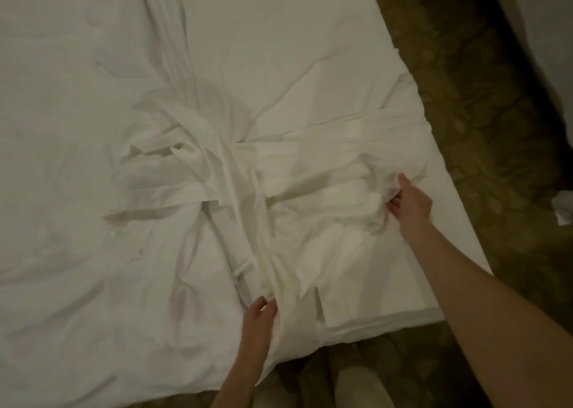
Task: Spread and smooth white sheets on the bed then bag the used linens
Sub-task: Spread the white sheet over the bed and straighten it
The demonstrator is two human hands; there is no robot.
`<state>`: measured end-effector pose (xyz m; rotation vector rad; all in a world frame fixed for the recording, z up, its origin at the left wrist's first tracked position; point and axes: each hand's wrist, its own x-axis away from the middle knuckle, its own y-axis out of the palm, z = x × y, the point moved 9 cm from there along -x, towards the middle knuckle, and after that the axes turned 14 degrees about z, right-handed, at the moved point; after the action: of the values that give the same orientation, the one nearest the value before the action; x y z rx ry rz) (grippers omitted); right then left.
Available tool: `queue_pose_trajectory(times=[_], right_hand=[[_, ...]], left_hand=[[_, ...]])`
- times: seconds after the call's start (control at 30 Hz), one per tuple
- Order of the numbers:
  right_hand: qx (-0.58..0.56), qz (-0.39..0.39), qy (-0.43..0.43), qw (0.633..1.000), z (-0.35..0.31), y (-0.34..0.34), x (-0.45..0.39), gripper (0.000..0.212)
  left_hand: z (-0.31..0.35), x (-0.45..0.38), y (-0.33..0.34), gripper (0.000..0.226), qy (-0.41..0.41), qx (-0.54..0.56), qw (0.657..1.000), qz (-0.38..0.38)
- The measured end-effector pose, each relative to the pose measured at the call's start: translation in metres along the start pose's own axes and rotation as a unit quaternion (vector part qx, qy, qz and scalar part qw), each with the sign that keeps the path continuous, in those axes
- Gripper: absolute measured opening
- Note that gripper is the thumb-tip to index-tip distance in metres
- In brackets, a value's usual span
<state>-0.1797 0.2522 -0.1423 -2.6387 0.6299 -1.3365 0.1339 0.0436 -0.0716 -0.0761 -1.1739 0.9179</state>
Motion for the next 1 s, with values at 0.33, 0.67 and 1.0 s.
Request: queue_pose_trajectory(times=[0.33,0.67,1.0], right_hand=[[0.036,0.049,-0.202,0.978,-0.097,0.007,-0.013,0.028],[0.155,-0.020,-0.061,0.986,0.024,0.001,0.032,0.060],[0.230,-0.035,-0.031,0.972,0.117,-0.020,0.115,0.038]], left_hand=[[0.052,0.034,0.066,0.016,-0.004,0.032,0.970,-0.241],[0.054,0.029,0.071,0.015,0.031,-0.021,0.958,-0.284],[0.103,-0.040,0.007,0.014,0.061,0.060,0.972,-0.220]])
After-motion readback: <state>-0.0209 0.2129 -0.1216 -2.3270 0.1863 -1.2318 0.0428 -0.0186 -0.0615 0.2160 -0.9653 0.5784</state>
